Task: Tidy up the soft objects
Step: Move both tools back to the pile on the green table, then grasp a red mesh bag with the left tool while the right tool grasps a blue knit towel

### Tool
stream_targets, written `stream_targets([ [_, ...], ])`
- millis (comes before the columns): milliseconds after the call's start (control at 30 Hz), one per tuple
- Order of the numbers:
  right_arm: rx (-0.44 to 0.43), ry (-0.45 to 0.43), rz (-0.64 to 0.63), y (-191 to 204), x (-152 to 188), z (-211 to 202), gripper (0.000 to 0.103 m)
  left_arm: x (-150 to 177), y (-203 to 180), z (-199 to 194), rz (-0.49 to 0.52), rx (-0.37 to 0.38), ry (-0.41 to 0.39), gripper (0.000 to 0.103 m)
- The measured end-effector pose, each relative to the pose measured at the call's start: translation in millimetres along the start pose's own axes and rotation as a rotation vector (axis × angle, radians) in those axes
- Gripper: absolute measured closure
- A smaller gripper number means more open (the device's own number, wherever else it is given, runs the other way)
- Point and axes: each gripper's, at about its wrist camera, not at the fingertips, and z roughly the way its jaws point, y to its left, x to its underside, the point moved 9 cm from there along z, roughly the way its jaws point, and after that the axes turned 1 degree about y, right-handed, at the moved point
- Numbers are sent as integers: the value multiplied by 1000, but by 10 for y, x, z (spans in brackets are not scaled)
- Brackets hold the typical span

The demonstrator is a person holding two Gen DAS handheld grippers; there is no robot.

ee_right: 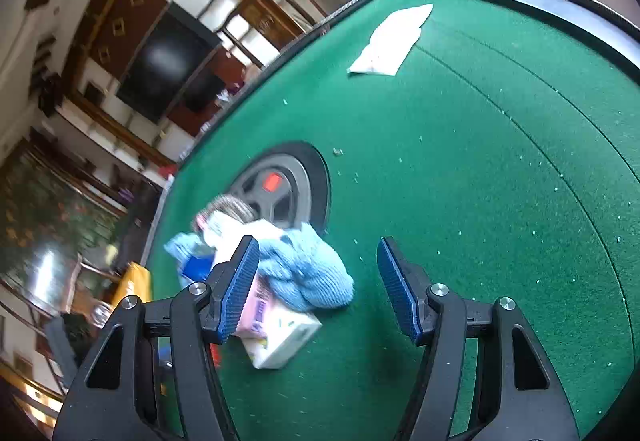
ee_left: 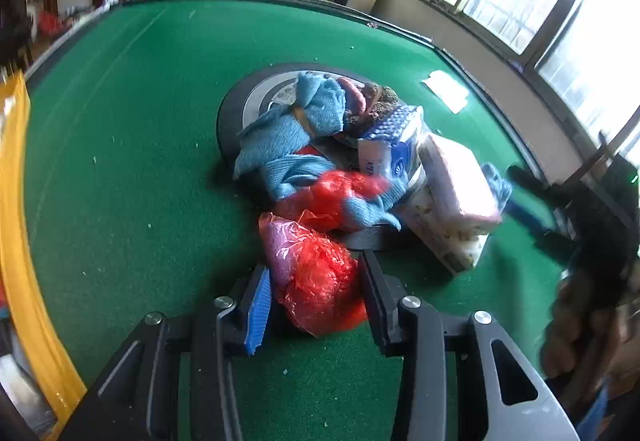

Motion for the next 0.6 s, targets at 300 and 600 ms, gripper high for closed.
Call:
stream_targets([
  [300,107,29,-127,116,60,282,53,24,-28,10,11,2,-4,59],
  [600,179,-53,-195,155,-6,34,70,-6,-35,26,-1,28,-14,61],
])
